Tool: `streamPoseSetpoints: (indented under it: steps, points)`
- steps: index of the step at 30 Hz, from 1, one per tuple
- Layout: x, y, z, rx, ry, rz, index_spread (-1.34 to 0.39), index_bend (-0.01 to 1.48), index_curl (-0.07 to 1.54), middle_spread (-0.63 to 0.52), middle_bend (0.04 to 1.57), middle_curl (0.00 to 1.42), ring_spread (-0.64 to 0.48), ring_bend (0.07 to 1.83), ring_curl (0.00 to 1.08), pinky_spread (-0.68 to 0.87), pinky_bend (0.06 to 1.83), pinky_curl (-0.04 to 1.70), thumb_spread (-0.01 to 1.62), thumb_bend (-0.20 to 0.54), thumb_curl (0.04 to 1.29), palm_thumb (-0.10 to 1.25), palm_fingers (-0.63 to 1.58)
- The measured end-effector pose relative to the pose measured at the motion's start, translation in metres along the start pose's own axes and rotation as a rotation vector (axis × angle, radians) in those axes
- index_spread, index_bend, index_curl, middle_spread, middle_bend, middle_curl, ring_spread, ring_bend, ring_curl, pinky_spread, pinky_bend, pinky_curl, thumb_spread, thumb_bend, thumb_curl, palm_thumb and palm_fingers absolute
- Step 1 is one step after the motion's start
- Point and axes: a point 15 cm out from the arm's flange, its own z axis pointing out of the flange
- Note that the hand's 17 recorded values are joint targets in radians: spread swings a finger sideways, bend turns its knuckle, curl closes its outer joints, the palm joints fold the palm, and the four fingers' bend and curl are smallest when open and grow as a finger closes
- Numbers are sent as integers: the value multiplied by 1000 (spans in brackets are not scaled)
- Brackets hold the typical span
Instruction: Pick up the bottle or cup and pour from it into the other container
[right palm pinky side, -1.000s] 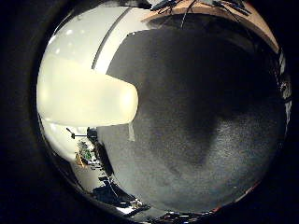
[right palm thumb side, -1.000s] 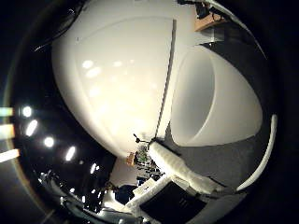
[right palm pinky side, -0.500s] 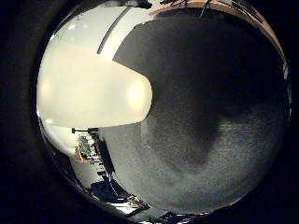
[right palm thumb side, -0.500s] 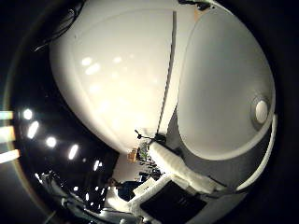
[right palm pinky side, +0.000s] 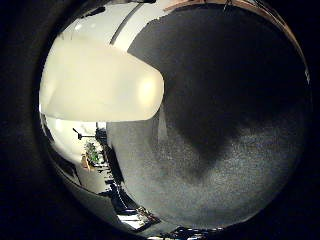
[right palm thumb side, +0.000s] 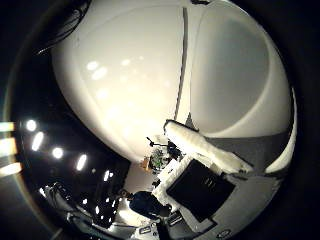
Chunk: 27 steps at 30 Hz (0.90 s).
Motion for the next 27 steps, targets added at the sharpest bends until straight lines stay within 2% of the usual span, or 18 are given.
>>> streamPoseSetpoints:
  steps: [4, 6, 10, 14, 18, 27]
  points:
    - [-4, 3, 6, -20, -16, 6, -216, 193, 353, -85, 677, 438, -97, 995, 286, 55, 733, 83, 1016, -21, 384, 686, 737]
    - [-6, 4, 9, -27, -20, 3, -250, 190, 367, -124, 711, 460, -139, 1028, 304, -69, 843, 83, 1010, -22, 396, 696, 860]
    - [-8, 5, 12, -36, -26, 12, -302, 195, 406, -173, 749, 499, -186, 1054, 344, -297, 990, 104, 1010, -23, 415, 711, 1008]
    - [-9, 8, 17, -50, -36, 20, -346, 211, 473, -209, 784, 543, -211, 1059, 384, -461, 1080, 150, 992, -23, 442, 722, 1116]
    - [-9, 10, 20, -60, -46, 33, -382, 269, 558, -231, 845, 590, -213, 1089, 424, -501, 1119, 200, 962, -27, 465, 724, 1149]
    - [-10, 13, 24, -71, -55, 37, -437, 390, 766, -236, 990, 687, -226, 1190, 511, -427, 1199, 331, 921, -27, 508, 734, 1139]
